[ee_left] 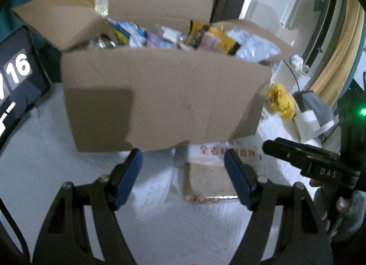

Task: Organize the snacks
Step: 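Move both tools back down to the white bread bag on the table, then grasp the white whole-wheat bread bag with the right tool, then lift the bread bag with the right tool and carry it to the box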

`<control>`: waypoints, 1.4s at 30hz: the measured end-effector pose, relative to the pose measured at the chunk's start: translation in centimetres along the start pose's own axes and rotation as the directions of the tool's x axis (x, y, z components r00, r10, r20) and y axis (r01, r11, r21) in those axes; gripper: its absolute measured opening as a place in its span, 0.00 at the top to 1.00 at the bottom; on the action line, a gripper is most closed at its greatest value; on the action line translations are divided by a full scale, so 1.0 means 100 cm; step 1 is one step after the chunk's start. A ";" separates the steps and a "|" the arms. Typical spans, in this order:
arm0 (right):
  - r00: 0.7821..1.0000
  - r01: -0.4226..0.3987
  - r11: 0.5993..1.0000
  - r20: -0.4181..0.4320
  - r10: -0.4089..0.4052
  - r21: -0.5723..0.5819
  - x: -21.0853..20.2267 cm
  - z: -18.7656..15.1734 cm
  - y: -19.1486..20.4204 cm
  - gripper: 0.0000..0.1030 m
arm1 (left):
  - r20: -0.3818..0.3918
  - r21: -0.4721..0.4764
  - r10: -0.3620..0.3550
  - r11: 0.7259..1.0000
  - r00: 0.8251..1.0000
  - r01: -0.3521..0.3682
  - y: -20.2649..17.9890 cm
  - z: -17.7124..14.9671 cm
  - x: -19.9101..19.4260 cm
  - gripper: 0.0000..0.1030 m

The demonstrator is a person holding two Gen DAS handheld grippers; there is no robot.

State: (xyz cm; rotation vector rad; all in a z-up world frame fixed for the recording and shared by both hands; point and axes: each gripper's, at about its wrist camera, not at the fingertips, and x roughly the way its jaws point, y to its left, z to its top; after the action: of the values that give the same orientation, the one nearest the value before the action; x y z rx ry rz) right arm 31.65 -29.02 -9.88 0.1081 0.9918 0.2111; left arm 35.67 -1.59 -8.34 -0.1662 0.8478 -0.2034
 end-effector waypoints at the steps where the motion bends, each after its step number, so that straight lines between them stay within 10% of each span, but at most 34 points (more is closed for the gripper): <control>1: 1.000 -0.003 1.000 -0.009 0.003 0.000 0.003 -0.002 0.000 0.40 | -0.016 0.002 -0.006 1.000 1.000 0.006 -0.001 -0.002 0.006 0.27; 17: 0.996 -0.048 0.999 -0.071 0.047 -0.010 0.037 -0.024 0.009 0.43 | -0.130 0.004 -0.085 0.996 0.988 0.086 -0.009 -0.024 0.046 0.27; 42: 0.998 -0.045 0.995 0.030 0.047 -0.085 -0.023 -0.061 0.042 0.84 | -0.118 0.047 -0.160 0.985 0.980 0.166 -0.026 -0.076 -0.018 0.29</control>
State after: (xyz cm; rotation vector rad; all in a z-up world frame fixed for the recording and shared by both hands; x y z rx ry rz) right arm 24.78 -25.42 -10.58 0.0574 0.9477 0.2920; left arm 28.48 -4.15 -11.38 -0.1724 0.9412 -0.3933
